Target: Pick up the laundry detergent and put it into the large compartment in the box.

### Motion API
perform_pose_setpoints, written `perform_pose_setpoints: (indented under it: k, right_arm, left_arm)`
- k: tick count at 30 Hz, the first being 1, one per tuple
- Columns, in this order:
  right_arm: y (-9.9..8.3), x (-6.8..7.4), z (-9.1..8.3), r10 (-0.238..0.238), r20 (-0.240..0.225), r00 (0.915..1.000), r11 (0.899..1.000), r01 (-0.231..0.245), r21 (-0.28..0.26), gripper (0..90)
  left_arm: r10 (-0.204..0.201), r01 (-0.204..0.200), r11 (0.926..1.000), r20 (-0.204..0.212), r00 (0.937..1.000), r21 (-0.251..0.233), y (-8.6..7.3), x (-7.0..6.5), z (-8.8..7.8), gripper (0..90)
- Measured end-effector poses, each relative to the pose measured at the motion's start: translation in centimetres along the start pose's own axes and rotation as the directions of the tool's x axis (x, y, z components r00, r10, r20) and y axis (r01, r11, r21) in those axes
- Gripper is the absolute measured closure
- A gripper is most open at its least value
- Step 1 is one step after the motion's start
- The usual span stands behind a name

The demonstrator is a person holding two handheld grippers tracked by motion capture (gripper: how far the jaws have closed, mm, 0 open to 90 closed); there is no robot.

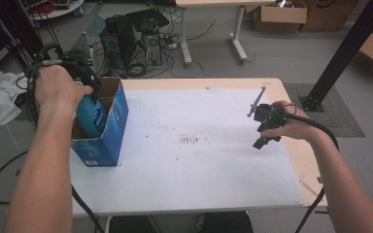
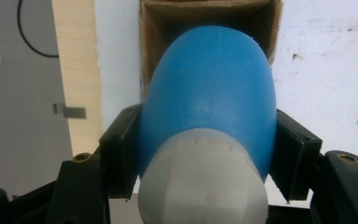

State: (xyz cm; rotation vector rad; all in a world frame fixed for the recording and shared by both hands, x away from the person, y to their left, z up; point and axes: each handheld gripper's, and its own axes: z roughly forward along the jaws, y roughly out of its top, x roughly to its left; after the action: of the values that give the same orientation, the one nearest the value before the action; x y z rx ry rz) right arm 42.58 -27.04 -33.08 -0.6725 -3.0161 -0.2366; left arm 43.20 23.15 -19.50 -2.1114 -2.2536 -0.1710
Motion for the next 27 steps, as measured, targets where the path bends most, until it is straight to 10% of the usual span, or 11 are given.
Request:
perform_pose_setpoints:
  k: [27]
  right_arm:
    - [-0.5,0.0,0.1,0.007,0.000,1.0000,1.000,-0.007,0.004,24.4]
  left_arm:
    - [-0.003,0.001,0.9959,0.017,0.9998,0.090,0.0,0.2,7.2,37.2]
